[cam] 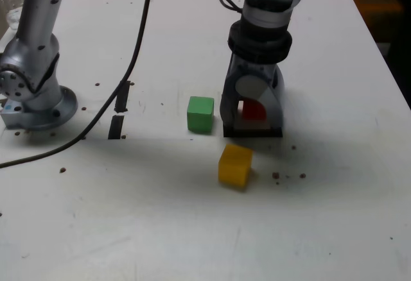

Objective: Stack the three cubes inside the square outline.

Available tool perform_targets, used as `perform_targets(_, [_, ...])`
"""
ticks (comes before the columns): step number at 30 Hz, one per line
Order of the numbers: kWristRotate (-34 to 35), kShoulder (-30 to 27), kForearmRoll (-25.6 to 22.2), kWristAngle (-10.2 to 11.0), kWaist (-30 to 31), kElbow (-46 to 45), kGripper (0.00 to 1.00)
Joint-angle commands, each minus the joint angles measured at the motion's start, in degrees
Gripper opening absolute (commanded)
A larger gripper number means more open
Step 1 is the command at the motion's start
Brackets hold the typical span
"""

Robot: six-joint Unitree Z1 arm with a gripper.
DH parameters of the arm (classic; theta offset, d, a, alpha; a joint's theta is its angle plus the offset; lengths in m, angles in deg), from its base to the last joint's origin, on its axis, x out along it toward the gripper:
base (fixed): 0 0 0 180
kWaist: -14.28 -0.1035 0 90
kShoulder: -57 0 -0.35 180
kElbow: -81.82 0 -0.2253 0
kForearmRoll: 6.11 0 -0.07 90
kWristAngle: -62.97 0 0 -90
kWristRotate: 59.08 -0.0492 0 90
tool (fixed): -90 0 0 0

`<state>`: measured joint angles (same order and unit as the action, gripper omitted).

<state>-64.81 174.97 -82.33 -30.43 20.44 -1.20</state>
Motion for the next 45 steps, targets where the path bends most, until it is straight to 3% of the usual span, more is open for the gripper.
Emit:
perform_targets(1, [-0.1, -0.8, -0.5, 0.0, -0.1, 0.1, 0.67])
perform_targets(10, [-1.4, -5.7, -4.2, 5.6, -0.1, 4.6, 0.67])
perform_targets(18, [-3.0, -10.9, -9.6, 7.3, 0.0, 4.4, 0.67])
perform_targets(25, [-2.1, -14.8, -10.3, 6.5, 4.1, 2.6, 0.67])
perform_targets(33, [0.2, -15.2, -9.0, 1.9, 15.0, 2.6, 0.67])
perform_targets(45, [1.1, -11.8, -6.0, 1.1, 18.4, 0.6, 0.67])
